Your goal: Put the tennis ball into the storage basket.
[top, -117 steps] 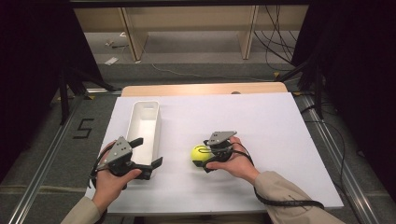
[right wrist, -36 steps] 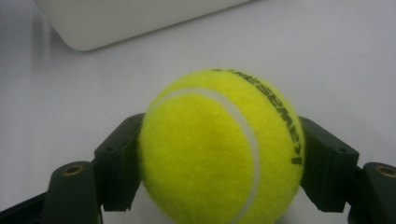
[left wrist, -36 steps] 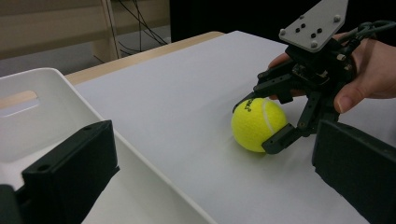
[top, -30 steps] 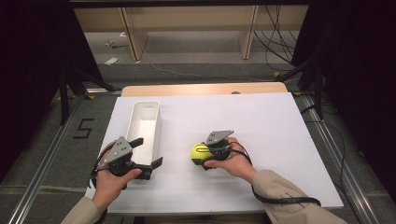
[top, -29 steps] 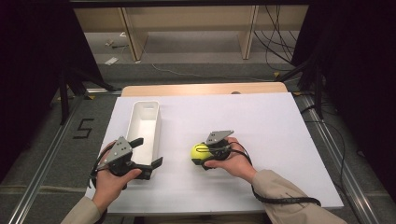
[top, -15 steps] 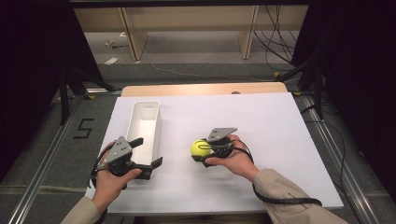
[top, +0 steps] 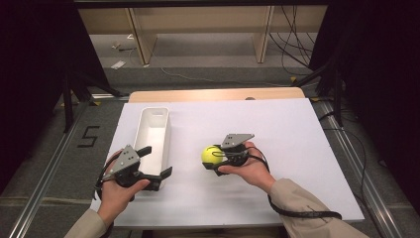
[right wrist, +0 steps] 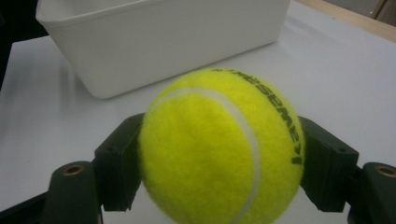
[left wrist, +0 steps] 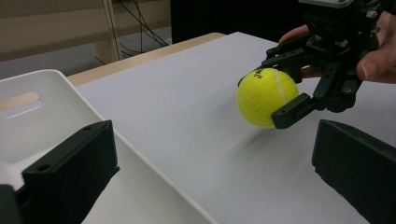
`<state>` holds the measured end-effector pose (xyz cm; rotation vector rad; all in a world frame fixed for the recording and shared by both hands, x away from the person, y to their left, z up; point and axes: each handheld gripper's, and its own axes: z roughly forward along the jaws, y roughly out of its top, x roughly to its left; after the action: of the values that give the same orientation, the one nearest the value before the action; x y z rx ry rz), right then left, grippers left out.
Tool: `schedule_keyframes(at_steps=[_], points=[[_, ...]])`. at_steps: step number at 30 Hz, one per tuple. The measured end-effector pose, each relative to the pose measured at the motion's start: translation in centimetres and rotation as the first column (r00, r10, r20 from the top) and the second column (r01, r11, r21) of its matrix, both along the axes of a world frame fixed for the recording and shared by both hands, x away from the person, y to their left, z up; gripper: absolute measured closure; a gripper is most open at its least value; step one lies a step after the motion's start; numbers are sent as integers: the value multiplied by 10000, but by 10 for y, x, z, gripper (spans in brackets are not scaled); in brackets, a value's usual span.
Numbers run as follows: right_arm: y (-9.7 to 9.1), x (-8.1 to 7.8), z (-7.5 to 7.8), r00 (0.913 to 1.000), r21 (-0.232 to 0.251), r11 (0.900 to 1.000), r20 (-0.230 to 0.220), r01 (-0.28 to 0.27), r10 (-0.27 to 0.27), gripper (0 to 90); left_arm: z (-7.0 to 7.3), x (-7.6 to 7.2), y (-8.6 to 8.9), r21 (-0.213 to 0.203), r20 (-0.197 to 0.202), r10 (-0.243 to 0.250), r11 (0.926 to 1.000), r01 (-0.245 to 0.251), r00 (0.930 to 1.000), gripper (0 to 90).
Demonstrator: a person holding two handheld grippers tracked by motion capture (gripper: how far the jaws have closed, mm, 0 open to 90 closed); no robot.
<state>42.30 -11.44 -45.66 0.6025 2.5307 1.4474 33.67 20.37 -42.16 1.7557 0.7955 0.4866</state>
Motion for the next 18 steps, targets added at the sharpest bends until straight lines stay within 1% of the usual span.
schedule_keyframes(at_steps=[18], points=[[-2,1,4,9998,115,9999,140,109,-110,267,1,0,0,-4,39,-24,10000,24,10000,0]])
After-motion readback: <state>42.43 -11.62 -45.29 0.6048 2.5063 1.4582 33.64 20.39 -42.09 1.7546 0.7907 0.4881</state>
